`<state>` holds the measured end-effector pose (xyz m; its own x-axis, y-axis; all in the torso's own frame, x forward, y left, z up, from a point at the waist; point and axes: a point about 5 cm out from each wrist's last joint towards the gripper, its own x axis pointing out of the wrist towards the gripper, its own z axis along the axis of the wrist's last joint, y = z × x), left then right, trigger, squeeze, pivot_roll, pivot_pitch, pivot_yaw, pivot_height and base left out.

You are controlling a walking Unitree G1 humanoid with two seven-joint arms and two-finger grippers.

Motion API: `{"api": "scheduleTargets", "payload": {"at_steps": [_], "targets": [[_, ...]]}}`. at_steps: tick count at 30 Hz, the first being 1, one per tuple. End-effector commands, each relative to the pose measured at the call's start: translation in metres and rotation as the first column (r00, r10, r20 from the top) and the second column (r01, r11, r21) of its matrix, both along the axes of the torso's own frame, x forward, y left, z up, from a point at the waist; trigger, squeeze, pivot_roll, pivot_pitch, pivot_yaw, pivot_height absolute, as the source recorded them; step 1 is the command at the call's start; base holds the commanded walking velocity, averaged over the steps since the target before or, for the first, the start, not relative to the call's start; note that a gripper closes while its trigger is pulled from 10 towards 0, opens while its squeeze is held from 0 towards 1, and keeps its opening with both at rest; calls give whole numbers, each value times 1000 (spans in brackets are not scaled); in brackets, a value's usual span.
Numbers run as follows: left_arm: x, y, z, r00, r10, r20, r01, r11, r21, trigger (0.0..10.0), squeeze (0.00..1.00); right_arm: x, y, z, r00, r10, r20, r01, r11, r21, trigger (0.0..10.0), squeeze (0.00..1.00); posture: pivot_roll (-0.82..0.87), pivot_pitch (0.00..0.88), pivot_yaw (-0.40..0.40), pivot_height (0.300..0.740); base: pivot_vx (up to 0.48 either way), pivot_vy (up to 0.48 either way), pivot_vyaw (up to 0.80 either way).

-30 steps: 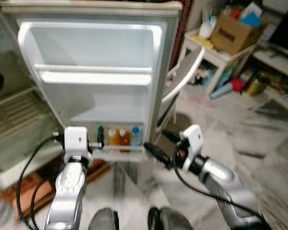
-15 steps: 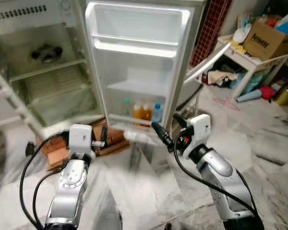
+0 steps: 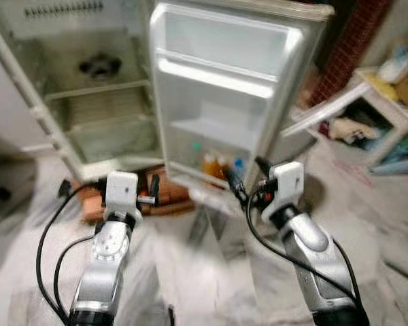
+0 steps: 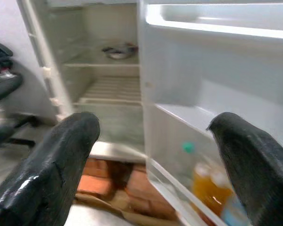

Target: Restocking fridge

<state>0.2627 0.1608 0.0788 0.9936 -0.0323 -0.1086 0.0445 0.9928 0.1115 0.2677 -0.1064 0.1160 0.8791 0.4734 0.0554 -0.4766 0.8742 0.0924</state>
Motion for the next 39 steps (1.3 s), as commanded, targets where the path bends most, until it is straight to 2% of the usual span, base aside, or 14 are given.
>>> {"api": "scheduleTargets", "payload": {"at_steps": [1, 10, 12, 15, 16, 17, 20, 25, 27, 32, 34, 35, 37, 39], "targets": [[1, -4, -1, 1000, -16, -10, 16, 1000, 0, 10000, 0, -1, -1, 2, 1000, 2, 22, -2, 1000, -8, 10000, 0, 43, 74, -29, 740, 337, -337, 619], [2, -11, -4, 998, -60, -27, 59, 998, -7, 10000, 0, 3, -3, 3, 999, -17, 32, 16, 999, 29, 10000, 0, 43, 66, -30, 740, 211, -392, 456], [0, -16, -10, 995, -77, -70, 75, 997, -26, 10000, 0, -4, 4, 1, 997, 79, 8, -79, 995, 60, 10000, 0, 43, 64, -30, 740, 0, -480, 0], [-1, -19, -11, 993, -97, -73, 96, 995, -21, 10000, 0, -10, 9, -2, 984, 178, -25, -175, 981, 83, 10000, 0, 44, 62, -30, 740, 0, -452, 0], [-2, -19, -11, 992, -107, -72, 106, 994, -20, 10000, 0, -17, 14, -6, 958, 279, -64, -273, 958, 90, 10000, 0, 43, 60, -30, 740, 0, -416, 0], [-2, -19, -11, 991, -108, -73, 107, 994, -21, 10000, 0, -20, 16, -8, 945, 317, -81, -310, 946, 90, 10000, 0, 44, 60, -30, 740, 0, -416, 0], [-1, -19, -10, 992, -110, -63, 110, 994, -14, 10000, 0, -25, 16, -14, 927, 362, -98, -360, 932, 38, 10000, 0, 46, 57, -31, 740, 0, -419, 0], [1, -17, -5, 994, -102, -26, 102, 995, 1, 10000, 0, -14, 11, -17, 967, 246, -62, -249, 967, -46, 10000, 0, 48, 56, -33, 740, 0, -478, 0], [1, -18, -4, 995, -100, -26, 100, 995, -1, 10000, 0, -3, 5, -12, 992, 122, -18, -123, 991, -59, 10000, 0, 52, 59, -34, 740, 0, -480, 0], [2, -16, 0, 997, -73, -2, 73, 997, -36, 10000, 0, 7, -6, -2, 999, -15, 30, 15, 1000, -27, 10000, 0, 52, 57, -32, 740, 0, -480, 0], [3, -13, 7, 998, -32, 54, 34, 999, -41, 10000, 0, 9, -12, 2, 996, -75, 46, 75, 997, -3, 10000, 0, 51, 60, -32, 740, 0, -439, 0], [3, -13, 7, 998, -32, 54, 34, 999, -41, 10000, 0, 9, -12, 2, 996, -75, 46, 75, 997, -3, 10000, 0, 51, 60, -32, 740, 0, -398, 0], [2, -5, 10, 996, 40, 81, -34, 997, -73, 10000, 0, 10, -14, 0, 992, -117, 37, 117, 993, 7, 10000, 0, 51, 65, -30, 740, 0, 0, 0], [1, -2, 10, 995, 57, 82, -52, 997, -62, 10000, 0, 11, -14, 0, 991, -126, 47, 126, 992, 2, 10000, 0, 56, 69, -33, 740, 0, 0, 0]]}}
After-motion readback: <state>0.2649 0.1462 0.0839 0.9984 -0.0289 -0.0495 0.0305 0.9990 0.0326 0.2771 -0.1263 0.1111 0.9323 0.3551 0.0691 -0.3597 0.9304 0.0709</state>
